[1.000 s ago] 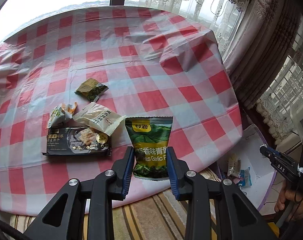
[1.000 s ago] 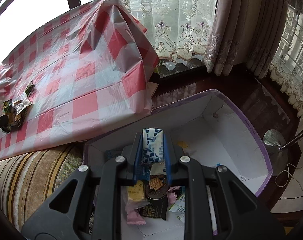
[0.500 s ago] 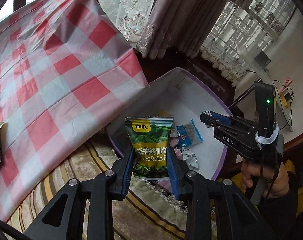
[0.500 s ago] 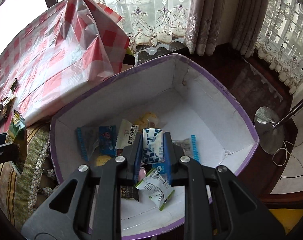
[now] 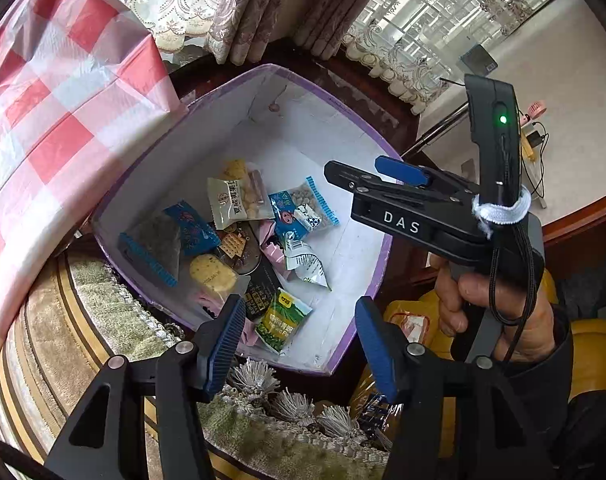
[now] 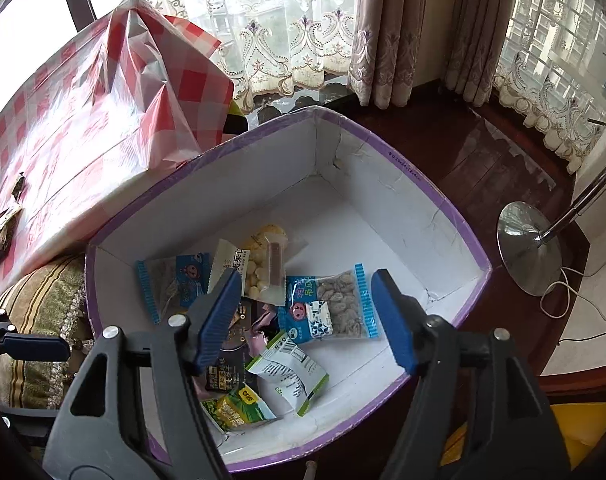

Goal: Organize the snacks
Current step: 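Move both tools back over the remaining snacks on the table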

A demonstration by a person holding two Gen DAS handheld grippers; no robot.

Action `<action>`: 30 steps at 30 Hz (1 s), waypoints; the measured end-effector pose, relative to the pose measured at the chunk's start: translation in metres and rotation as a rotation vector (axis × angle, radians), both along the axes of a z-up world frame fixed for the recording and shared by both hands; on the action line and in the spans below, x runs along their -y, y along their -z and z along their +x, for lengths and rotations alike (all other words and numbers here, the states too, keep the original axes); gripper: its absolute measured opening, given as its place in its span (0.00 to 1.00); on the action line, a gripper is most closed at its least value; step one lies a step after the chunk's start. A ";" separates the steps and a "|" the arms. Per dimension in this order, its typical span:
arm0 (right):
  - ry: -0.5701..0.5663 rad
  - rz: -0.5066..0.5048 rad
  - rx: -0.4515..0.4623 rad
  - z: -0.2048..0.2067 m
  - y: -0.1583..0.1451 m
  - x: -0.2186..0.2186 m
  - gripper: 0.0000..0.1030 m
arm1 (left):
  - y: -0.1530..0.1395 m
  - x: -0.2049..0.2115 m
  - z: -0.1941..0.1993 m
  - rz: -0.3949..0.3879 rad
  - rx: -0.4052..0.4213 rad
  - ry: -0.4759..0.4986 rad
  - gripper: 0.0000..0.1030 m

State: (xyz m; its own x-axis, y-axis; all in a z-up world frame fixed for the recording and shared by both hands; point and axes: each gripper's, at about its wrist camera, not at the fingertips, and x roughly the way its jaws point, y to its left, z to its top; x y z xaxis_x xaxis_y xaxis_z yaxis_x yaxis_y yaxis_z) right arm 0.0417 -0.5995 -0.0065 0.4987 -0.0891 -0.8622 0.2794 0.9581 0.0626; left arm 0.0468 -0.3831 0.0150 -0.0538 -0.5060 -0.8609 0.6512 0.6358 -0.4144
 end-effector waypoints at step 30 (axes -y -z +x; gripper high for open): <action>-0.350 -0.120 0.207 0.081 -0.070 -0.202 0.91 | -0.043 -0.257 0.072 0.116 0.445 -0.739 0.72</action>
State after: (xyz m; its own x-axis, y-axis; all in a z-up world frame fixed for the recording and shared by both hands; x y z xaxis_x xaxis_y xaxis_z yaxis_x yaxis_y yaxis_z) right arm 0.1223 -0.3971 0.0634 0.6786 0.0226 -0.7342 -0.0707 0.9969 -0.0346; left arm 0.1191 -0.1259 0.0577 0.6074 -0.1859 -0.7724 0.1408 0.9820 -0.1256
